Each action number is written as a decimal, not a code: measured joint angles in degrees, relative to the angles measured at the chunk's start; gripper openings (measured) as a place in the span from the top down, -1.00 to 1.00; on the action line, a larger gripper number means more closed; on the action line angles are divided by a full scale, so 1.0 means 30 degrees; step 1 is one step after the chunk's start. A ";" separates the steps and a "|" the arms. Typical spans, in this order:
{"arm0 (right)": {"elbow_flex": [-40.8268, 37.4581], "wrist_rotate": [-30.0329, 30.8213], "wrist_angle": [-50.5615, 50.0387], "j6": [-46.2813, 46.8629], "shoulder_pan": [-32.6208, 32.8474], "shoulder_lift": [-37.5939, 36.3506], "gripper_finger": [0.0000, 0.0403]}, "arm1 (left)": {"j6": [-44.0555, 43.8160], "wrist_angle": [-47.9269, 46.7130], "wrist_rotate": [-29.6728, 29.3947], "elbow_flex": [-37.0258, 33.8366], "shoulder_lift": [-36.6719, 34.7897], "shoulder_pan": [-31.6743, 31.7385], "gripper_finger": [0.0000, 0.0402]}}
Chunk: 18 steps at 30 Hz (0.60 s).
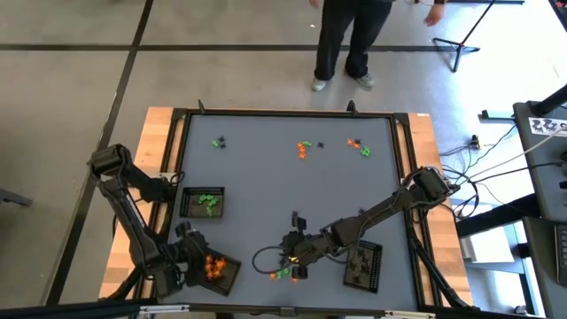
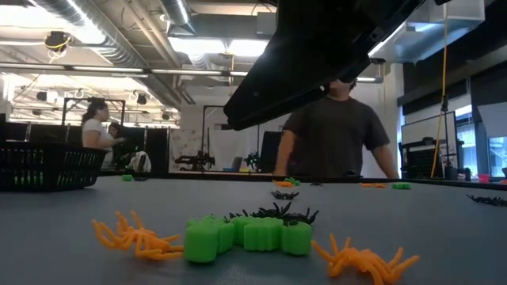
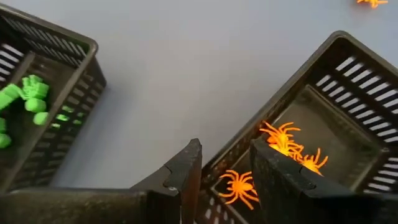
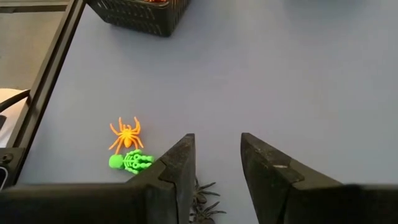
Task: Sort Halloween decoration
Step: Adjust the bottom left black bin
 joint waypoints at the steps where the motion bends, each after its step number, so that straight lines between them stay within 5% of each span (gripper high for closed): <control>1: 0.0000 0.0000 0.0000 0.0000 0.0000 0.0000 0.37 | 0.0006 -0.0206 0.0032 0.0000 -0.0147 -0.0006 0.36; 8: 0.0000 0.0000 0.0000 0.0000 0.0000 0.0000 0.37 | -0.0044 -0.0431 0.1193 0.0000 -0.1628 -0.0006 0.36; 18: 0.0000 -0.0007 0.0007 0.0051 0.0000 0.0000 0.37 | -0.0433 0.0897 0.5462 0.0007 -0.1592 -0.0017 0.36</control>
